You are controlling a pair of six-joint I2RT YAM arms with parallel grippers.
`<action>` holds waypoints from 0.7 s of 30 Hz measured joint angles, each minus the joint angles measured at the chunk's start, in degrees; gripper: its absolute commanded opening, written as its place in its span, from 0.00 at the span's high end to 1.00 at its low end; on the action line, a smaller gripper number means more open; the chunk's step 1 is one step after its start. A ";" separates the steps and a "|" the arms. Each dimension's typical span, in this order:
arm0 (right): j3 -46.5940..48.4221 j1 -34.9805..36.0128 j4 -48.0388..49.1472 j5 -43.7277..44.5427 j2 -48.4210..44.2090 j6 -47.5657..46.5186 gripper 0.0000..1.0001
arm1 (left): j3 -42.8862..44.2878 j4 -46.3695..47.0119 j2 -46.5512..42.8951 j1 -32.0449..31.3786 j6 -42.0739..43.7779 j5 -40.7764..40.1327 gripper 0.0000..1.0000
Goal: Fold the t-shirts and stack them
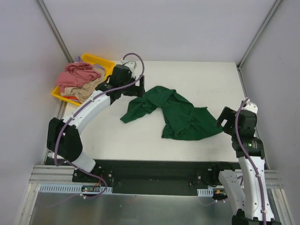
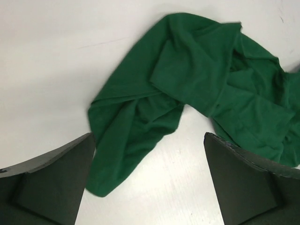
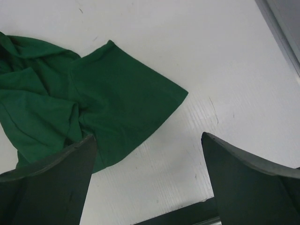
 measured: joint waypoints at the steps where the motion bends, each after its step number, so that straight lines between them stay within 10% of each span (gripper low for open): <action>1: 0.00 0.00 -0.35 0.00 1.31 0.42 0.04 | -0.72 -0.70 -1.22 1.22 -1.03 -0.22 0.01; 21: -7.89 2.01 3.21 -20.85 12.98 6.71 0.04 | -21.35 -5.95 1.97 11.76 -15.02 9.09 0.20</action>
